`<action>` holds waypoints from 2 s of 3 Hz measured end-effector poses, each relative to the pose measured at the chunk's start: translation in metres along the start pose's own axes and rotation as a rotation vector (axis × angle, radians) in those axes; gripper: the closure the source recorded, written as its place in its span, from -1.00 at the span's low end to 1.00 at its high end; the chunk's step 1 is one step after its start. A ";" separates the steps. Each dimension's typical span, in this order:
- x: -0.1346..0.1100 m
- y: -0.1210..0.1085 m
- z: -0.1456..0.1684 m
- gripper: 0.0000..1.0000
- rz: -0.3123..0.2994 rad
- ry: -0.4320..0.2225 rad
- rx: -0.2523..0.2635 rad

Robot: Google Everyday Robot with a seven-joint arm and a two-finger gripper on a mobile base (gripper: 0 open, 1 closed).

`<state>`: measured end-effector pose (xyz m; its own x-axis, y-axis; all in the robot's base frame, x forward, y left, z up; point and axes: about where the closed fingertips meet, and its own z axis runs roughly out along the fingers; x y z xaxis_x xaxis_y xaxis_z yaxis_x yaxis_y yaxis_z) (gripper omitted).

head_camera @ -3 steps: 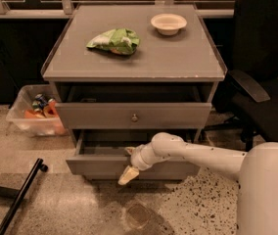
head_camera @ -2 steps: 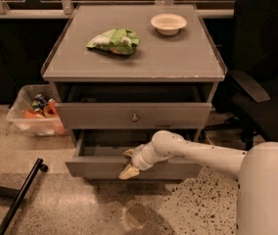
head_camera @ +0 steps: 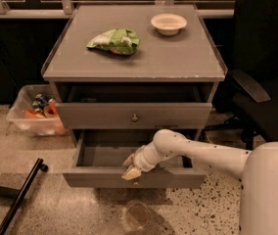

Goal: Open middle drawer

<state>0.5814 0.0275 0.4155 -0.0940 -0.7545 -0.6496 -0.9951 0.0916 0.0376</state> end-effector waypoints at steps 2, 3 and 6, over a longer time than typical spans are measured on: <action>-0.001 0.003 -0.003 0.25 -0.001 0.004 -0.009; -0.001 0.003 -0.003 -0.22 -0.001 0.004 -0.009; 0.003 0.025 0.019 -1.00 -0.005 0.041 -0.107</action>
Offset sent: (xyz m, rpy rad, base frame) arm -0.0078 -0.0106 0.0189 -0.0116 0.0198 0.0176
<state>0.5569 0.0399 0.4005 -0.0884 -0.7809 -0.6184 -0.9930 0.0199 0.1168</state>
